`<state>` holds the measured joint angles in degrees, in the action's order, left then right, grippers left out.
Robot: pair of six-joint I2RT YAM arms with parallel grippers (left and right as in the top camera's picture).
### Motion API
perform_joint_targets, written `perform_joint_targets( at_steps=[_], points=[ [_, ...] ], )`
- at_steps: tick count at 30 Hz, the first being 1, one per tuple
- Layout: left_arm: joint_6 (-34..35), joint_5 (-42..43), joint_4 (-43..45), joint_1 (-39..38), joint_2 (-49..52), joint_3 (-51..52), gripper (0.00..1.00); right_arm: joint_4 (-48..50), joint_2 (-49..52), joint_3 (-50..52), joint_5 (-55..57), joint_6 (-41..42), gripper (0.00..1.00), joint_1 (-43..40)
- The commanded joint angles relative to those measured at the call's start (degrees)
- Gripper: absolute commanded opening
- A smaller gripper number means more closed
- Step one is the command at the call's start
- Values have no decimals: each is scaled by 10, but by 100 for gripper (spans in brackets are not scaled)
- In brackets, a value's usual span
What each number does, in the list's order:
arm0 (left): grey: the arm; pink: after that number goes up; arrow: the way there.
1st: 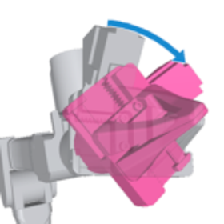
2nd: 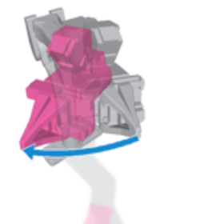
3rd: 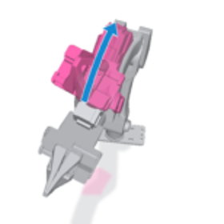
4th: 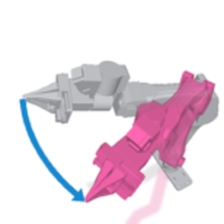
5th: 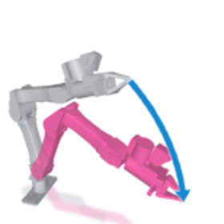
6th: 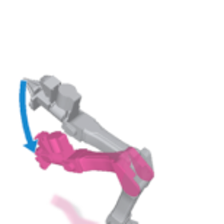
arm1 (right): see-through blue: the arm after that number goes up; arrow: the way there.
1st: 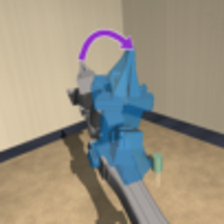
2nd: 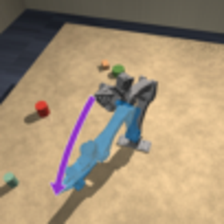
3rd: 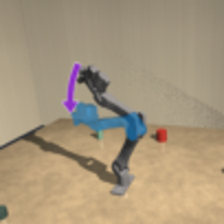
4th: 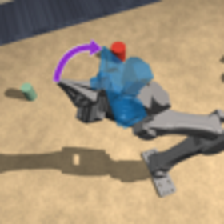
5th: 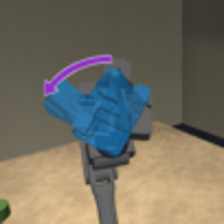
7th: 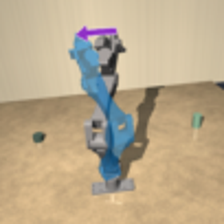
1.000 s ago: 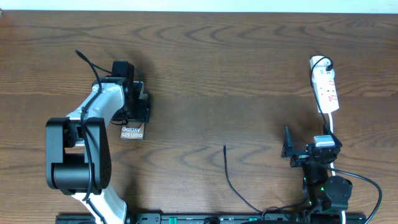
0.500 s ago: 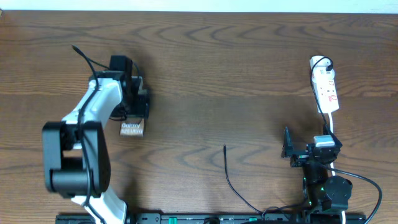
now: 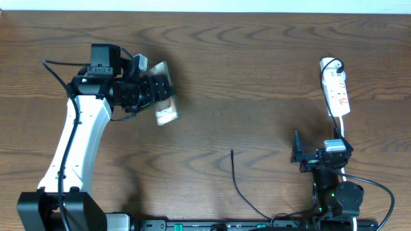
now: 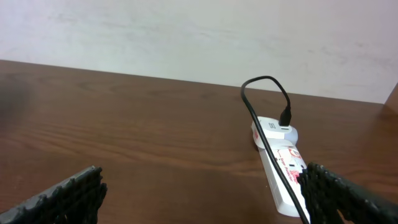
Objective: Plug charger to phone and switch on socket
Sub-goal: 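Lift the phone with the left gripper and rotate it upright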
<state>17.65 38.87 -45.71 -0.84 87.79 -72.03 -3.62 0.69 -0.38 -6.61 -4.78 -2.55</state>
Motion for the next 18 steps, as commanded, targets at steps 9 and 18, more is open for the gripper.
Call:
perform_joint_targets(
  at_steps=[9,18],
  points=[
    [399,293,2,2,-8,-11,7,-2,-3,1,2,7,99,4],
    [447,328,12,2,-8,-11,8,-3,-3,1,2,7,99,4]
  ],
)
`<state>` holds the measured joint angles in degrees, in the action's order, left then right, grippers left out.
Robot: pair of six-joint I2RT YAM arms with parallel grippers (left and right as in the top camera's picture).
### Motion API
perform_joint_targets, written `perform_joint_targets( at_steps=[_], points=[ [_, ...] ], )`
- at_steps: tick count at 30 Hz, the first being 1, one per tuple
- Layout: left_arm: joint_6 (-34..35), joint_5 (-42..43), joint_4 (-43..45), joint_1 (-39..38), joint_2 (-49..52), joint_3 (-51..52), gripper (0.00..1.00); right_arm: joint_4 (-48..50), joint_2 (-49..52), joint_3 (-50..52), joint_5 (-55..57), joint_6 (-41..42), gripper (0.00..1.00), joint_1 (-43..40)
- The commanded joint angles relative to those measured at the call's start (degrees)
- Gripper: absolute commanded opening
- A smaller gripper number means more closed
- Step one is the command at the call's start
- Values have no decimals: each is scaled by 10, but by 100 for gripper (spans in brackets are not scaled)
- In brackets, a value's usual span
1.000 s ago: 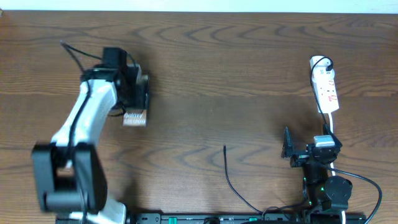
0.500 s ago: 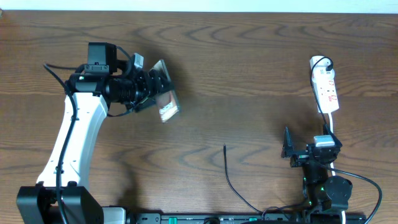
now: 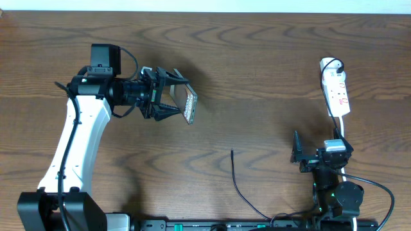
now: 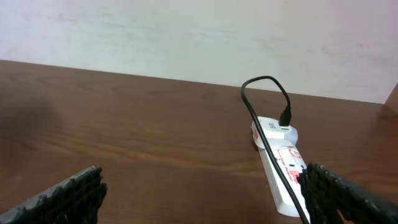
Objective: Plug charger to phone and switch on socket
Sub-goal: 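Lift the phone with the left gripper and rotate it upright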
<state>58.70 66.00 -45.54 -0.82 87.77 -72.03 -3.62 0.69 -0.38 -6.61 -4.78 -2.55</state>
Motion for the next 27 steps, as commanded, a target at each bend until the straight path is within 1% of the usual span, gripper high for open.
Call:
perform_joint_targets(
  at_steps=[1,3,12,14,15,20,27],
  points=[
    [37,56,20,1,-8,-11,8,-2,-3,1,2,7,99,4],
    [35,56,32,2,-8,-11,8,-3,-3,1,2,7,99,4],
    [35,58,32,1,-8,-11,7,-3,-3,1,2,7,99,4],
    [39,85,32,2,-8,-11,7,-2,-3,1,2,7,99,4],
    [46,91,32,2,-8,-11,7,-2,-3,1,2,7,99,4],
    [124,95,32,2,-8,-11,7,-3,-3,1,2,7,99,4],
    [184,95,32,2,-8,-11,8,-2,-3,1,2,7,99,4]
  ],
)
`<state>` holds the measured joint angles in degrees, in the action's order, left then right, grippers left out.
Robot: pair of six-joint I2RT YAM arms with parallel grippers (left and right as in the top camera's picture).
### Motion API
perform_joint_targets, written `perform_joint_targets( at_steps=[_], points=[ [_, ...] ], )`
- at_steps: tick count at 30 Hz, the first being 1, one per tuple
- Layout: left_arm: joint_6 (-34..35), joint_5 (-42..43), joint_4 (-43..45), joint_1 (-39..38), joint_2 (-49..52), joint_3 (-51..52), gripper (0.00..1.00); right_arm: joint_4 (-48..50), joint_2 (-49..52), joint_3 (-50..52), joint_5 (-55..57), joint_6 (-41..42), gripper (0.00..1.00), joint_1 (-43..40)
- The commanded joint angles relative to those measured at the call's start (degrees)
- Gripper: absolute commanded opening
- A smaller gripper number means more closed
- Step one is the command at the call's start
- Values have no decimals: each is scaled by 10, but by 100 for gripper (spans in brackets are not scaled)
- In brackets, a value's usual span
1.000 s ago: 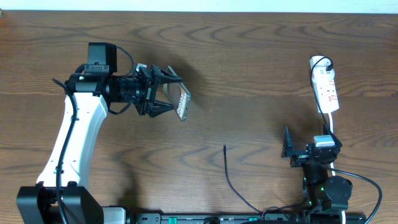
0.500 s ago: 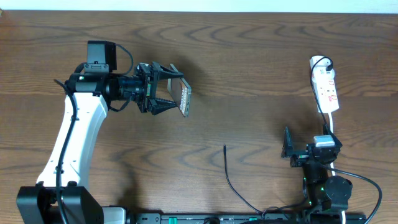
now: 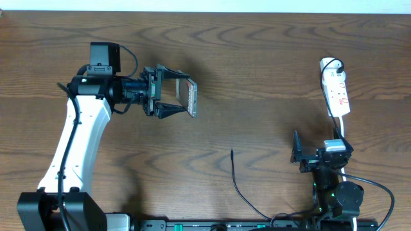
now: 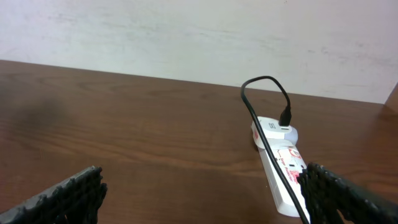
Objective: Plug charger to phone and switch on socket
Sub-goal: 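Lift the phone with the left gripper and rotate it upright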
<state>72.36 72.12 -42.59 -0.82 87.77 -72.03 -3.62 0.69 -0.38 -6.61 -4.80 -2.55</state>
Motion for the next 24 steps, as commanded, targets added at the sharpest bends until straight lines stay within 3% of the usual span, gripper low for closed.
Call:
perform_joint_targets(
  at_steps=[1,24],
  points=[
    [52,33,2,2,-8,-11,8,-3,-3,1,2,7,99,4],
    [75,25,2,2,-8,-11,7,-3,-3,1,2,7,99,4]
  ],
)
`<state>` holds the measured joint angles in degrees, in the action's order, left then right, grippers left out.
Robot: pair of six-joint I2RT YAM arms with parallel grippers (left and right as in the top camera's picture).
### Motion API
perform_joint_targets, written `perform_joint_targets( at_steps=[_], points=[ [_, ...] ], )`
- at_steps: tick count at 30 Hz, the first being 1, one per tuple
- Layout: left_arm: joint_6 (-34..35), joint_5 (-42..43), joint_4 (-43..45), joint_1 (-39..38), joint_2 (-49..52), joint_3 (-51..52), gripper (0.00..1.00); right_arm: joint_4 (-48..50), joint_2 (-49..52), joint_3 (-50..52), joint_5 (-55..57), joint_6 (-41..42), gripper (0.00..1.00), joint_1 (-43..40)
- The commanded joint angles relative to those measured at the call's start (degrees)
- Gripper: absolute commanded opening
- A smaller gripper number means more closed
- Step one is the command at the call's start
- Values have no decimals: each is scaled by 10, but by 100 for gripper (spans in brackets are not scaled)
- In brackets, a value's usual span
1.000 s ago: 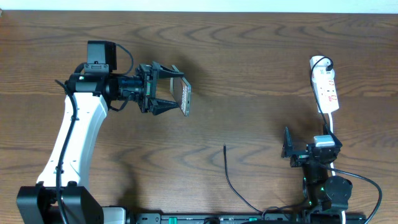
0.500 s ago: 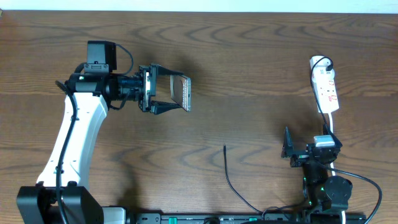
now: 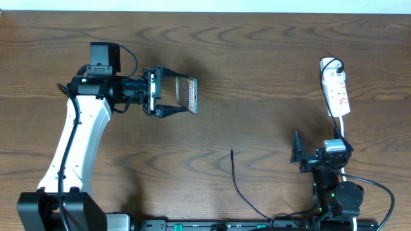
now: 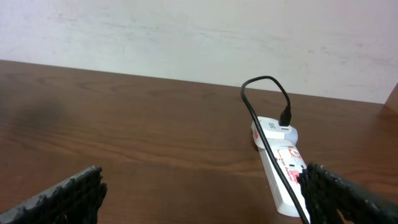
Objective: Plug charger to phone and switch on socket
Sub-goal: 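Lift the phone with the left gripper and rotate it upright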
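Note:
In the overhead view my left gripper (image 3: 184,95) is shut on the phone (image 3: 189,94), holding it above the left half of the table with its face partly turned up. The charger cable's free end (image 3: 232,152) lies on the wood near the front middle, well right of the phone. The white power strip (image 3: 336,86) lies at the right, with the charger plug (image 3: 331,63) in its far end. My right gripper (image 3: 299,156) rests open near the front right. The right wrist view shows its fingers spread wide (image 4: 205,196), the power strip (image 4: 280,169) ahead and nothing between them.
The black cable (image 3: 246,196) runs from its free end toward the front edge. Another stretch of cable (image 4: 261,118) loops over the power strip. A pale wall stands behind the table's far edge (image 4: 124,71).
The phone in my left gripper has turned a little, so more of its face shows from above. It sits at nearly the same spot. The right arm has not moved.
My left gripper held the phone tilted close to the left arm's wrist. Then it held the phone further right over the table. After that the phone stood more on edge, and now its face is turned partly upward. The right gripper stayed open and still throughout.

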<state>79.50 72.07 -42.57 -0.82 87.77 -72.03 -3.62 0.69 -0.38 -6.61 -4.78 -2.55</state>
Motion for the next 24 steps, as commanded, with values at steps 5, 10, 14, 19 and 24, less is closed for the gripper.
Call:
perform_joint_targets(
  at_steps=[5,10,14,19,24],
  points=[
    [3,42,2,2,-8,-11,7,-3,-3,1,2,7,99,4],
    [3,93,2,2,-8,-11,7,-3,-3,1,2,7,99,4],
    [1,69,2,2,-8,-11,7,-3,-3,1,2,7,99,4],
    [1,48,2,2,-8,-10,8,-3,-3,1,2,7,99,4],
    [-26,-26,2,1,-8,-10,7,-2,-3,1,2,7,99,4]
  ],
)
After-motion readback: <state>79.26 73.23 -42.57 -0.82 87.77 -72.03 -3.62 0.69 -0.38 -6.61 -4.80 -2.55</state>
